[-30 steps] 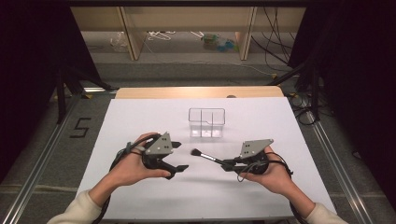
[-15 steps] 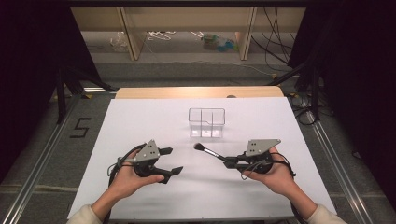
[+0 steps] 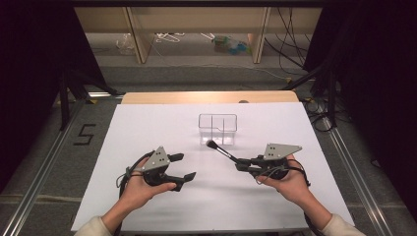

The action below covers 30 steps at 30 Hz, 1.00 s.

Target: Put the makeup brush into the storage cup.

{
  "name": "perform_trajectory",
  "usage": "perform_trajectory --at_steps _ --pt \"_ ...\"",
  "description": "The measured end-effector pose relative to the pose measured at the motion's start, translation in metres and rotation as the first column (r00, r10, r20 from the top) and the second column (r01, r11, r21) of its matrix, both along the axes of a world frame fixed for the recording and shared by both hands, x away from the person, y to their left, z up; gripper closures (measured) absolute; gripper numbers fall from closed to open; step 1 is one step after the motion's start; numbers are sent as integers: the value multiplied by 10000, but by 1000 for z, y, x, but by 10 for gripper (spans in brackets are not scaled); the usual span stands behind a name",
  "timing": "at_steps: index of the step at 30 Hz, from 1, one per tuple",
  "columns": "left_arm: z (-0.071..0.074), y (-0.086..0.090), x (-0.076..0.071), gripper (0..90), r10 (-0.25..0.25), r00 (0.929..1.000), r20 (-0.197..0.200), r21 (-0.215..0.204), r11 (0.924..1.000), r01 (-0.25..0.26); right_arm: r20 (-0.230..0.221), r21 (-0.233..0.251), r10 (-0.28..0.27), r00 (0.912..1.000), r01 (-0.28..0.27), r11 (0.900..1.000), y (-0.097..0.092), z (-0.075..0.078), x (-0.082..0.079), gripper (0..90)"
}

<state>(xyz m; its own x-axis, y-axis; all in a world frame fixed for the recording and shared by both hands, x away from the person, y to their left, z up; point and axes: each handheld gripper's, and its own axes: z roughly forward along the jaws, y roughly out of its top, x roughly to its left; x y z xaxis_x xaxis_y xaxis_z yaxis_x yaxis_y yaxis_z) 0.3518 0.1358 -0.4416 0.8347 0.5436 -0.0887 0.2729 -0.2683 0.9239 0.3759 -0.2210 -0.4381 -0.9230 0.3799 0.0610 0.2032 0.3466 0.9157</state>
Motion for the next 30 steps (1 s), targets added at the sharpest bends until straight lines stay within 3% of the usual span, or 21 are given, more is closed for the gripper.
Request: perform_trajectory --at_steps 2,4,5,7,9,11,12,14,17,19,21,24,26,30 --pt "1 -2 0 227 21 10000 -53 -192 9998 -22 -28 -2 -51 10000 51 10000 0 1 0 796" --pt "4 -7 2 227 72 9999 -152 -668 9977 -82 -83 326 -69 9999 72 9994 3 0 0 795" --pt "4 -7 2 227 72 9999 -152 -668 9977 -82 -83 326 -69 9999 72 9994 3 0 0 795" --pt "6 -12 3 228 211 9990 -406 -1067 9940 -253 -92 430 4 10000 0 9991 5 0 0 796" --pt "7 -16 4 234 229 9992 -317 -1288 9913 -268 -73 647 -68 10000 72 9979 8 0 -2 795" --pt "9 -19 5 238 228 9989 -411 -1617 9864 -292 -34 481 -83 10000 84 9988 7 1 -2 796" --pt "11 -21 5 242 251 9984 -509 -1803 9830 -339 -145 779 -50 9999 61 9969 9 0 -2 796" --pt "13 -24 5 245 190 9982 -575 -2030 9787 -303 -170 863 -28 9999 43 9963 10 0 -2 796" --pt "14 -28 7 245 93 9979 -646 -2213 9749 -234 -35 1092 86 10000 -82 9940 13 -1 0 796" --pt "14 -31 8 259 0 9968 -794 -2371 9713 -189 -94 854 68 9999 -60 9963 12 1 -1 796" --pt "14 -34 8 267 -102 9961 -873 -2502 9681 -120 -3 1104 -44 10000 44 9939 15 -1 -2 796" --pt "15 -39 10 273 -176 9959 -883 -2549 9670 -55 -82 870 125 9999 -117 9961 15 1 -2 796" --pt "15 -43 12 279 -184 9963 -845 -2497 9683 -33 -232 998 215 9995 -191 9948 18 1 -3 796" --pt "14 -45 13 287 -199 9959 -882 -2570 9664 -34 -48 930 229 9997 -223 9954 18 2 -2 796"
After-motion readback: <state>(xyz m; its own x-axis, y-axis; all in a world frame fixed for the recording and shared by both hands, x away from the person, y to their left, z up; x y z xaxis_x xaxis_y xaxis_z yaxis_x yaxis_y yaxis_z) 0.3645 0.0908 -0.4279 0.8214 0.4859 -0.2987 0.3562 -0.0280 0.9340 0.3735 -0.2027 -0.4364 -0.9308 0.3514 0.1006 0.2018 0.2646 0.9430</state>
